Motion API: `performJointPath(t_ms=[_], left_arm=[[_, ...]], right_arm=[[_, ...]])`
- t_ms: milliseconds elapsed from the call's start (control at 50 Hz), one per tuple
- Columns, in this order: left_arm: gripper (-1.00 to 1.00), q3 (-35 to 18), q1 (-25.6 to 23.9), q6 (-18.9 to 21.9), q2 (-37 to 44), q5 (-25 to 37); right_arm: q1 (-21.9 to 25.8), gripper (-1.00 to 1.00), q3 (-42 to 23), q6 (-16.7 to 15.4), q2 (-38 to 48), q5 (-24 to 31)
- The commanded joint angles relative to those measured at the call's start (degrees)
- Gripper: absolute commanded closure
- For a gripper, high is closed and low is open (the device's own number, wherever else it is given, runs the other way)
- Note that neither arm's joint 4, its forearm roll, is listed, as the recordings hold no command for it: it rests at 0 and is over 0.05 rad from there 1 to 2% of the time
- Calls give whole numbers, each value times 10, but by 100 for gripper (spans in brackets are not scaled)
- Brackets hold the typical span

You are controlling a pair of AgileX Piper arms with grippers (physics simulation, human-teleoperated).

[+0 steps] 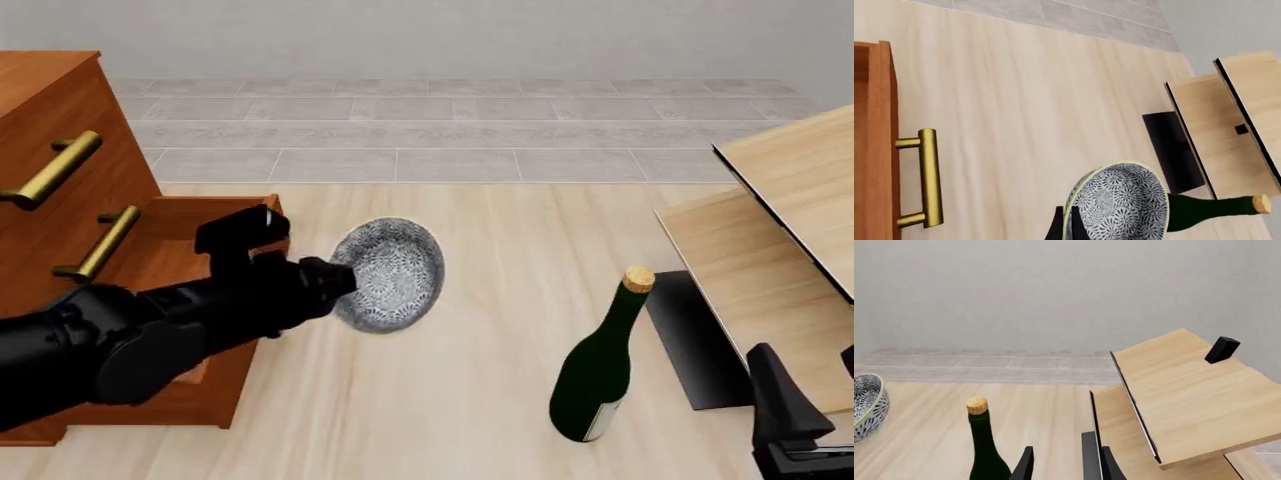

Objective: Put the bowl on top of the cabinet.

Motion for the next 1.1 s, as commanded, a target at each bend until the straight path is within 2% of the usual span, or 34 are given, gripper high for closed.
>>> performJointPath(t_ms=[20,120,200,600,680,720,780,840,920,1000,1040,1080,1100], left_arm=[[100,36,35,19,-91,17],[100,39,32,37,-125,30],[100,41,35,71,-160,42],[100,55,79,48,-256,135],[100,42,89,53,-276,162],[100,23,125,87,-281,192],[100,5,125,73,-267,218],[100,-23,156,82,-271,264],[100,-51,146,76,-269,294],[100,-73,140,39,-259,321],[100,-95,150,51,-246,344],[100,-102,141,30,-240,350],[100,-113,150,35,-231,363]], right_arm=[[2,-100,-1,-5,0,2],[4,-100,-1,-7,0,2],[4,-100,-3,-7,0,3],[6,-100,-1,-8,0,0],[7,-100,-2,-9,0,2],[6,-100,-3,-10,0,3],[6,-100,-1,-10,0,1],[6,-100,0,-10,0,0],[6,-100,-1,-10,0,1],[7,-100,-2,-10,0,2],[7,-100,-2,-10,0,2],[6,-100,-2,-9,0,2],[5,-100,-2,-9,0,2]])
